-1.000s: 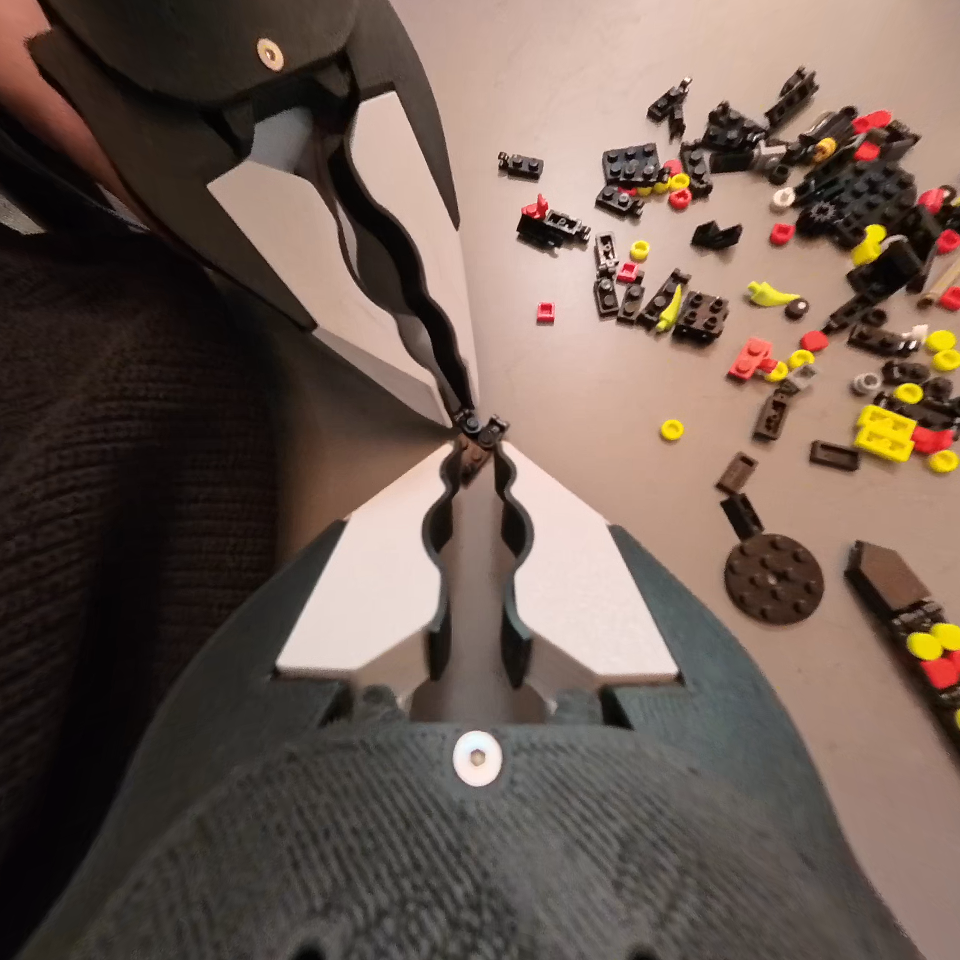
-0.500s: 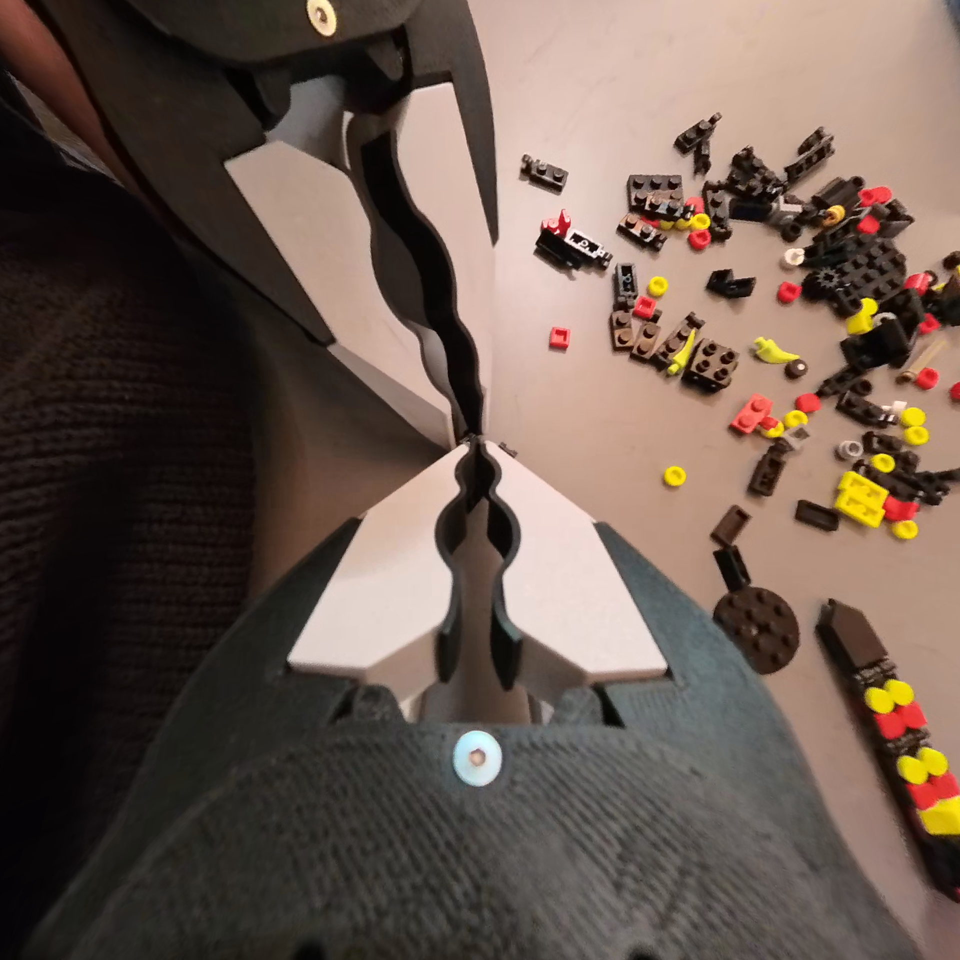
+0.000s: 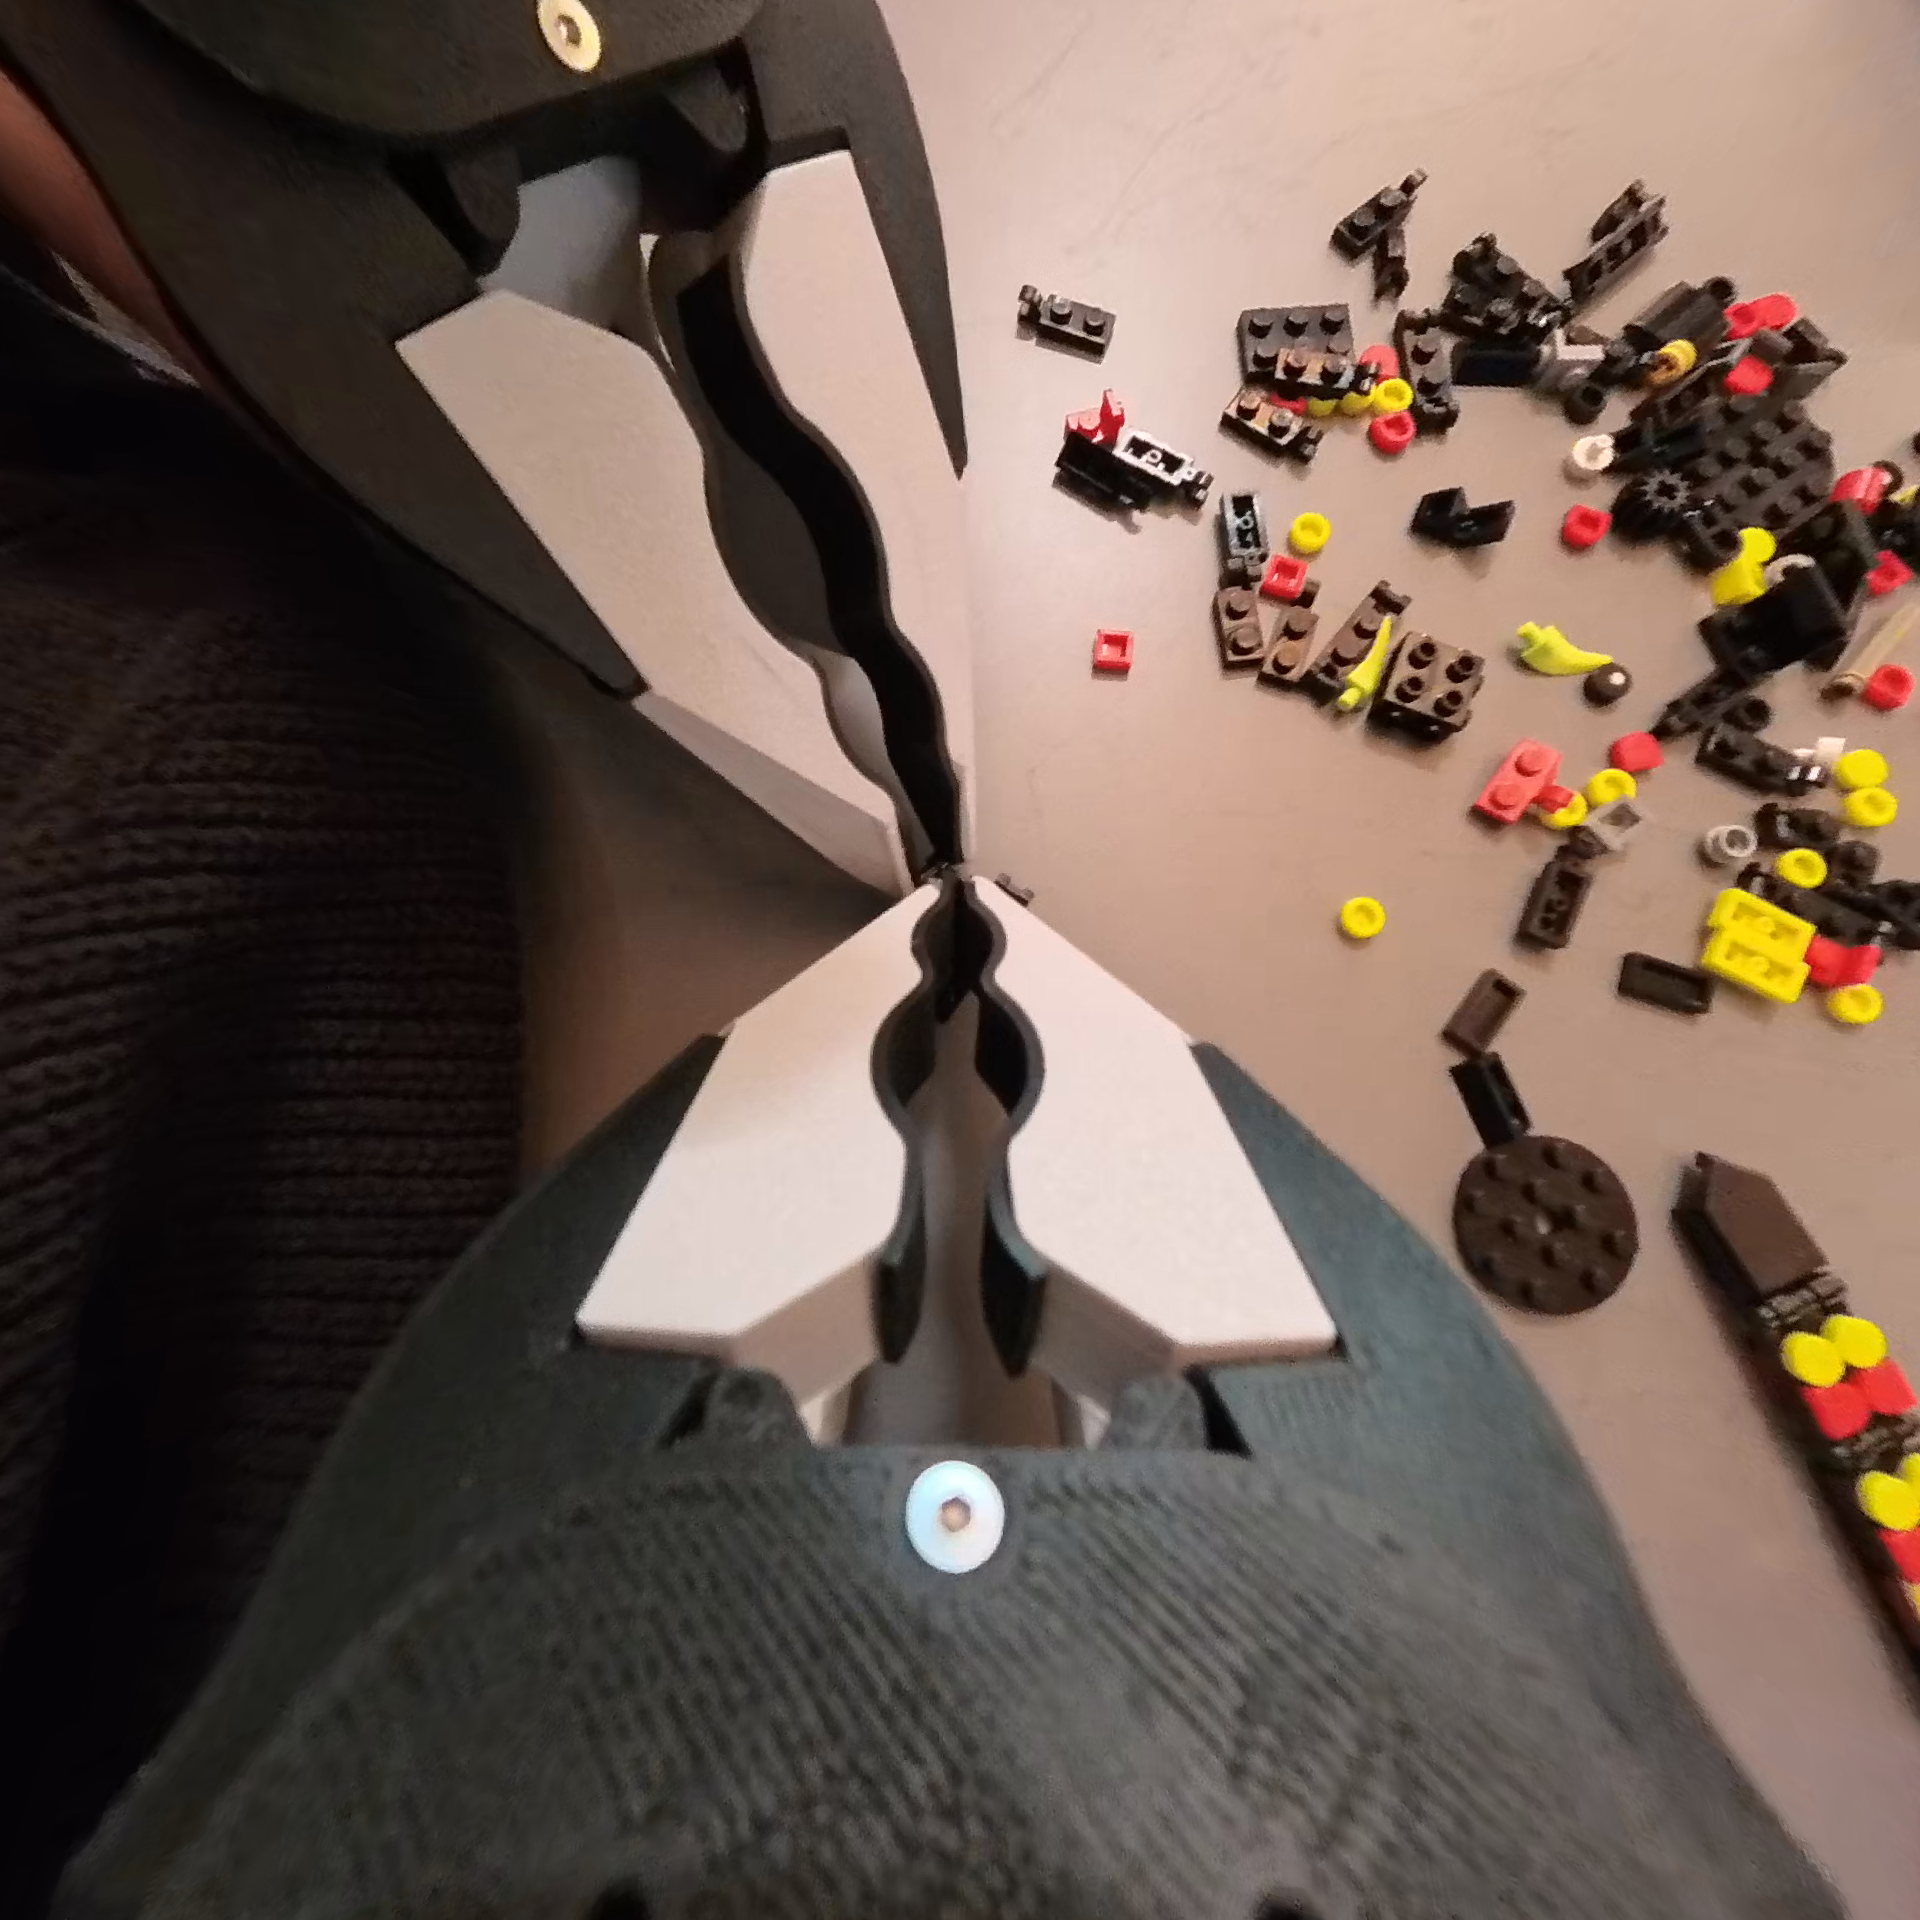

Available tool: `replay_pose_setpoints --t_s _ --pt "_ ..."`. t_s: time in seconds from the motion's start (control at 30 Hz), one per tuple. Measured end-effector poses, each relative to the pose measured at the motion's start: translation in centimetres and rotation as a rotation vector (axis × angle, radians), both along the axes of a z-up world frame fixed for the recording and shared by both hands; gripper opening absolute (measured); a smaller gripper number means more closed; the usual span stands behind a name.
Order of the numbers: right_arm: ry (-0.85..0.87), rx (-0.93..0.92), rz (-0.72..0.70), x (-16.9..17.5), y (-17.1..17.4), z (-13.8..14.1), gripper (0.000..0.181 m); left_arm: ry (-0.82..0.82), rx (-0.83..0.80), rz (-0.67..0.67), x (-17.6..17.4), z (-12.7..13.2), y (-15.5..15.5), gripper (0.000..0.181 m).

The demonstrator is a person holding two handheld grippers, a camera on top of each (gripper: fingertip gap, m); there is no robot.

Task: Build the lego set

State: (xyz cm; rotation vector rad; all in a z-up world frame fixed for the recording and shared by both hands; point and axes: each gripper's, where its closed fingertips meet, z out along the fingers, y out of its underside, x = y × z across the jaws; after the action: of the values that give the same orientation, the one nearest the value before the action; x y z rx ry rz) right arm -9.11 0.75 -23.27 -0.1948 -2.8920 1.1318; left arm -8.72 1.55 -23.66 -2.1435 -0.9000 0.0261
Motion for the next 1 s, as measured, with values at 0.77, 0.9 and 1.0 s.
replay_pose_setpoints --t_s 0.77,0.9,1.0 --pt "0.042 -0.029 -0.154 0.0 0.2 0.0 0.0 0.093 -0.067 0.096 -0.1 0.0 0.4 0.004" --pt "0.018 -0.196 -0.203 -1.4 0.2 3.1 0.001 0.087 -0.054 0.093 -0.1 0.1 0.5 0.004" --pt "-0.112 -0.232 -0.27 -2.3 1.3 3.2 0.009 0.085 -0.056 0.092 -0.1 -0.1 0.6 0.004"
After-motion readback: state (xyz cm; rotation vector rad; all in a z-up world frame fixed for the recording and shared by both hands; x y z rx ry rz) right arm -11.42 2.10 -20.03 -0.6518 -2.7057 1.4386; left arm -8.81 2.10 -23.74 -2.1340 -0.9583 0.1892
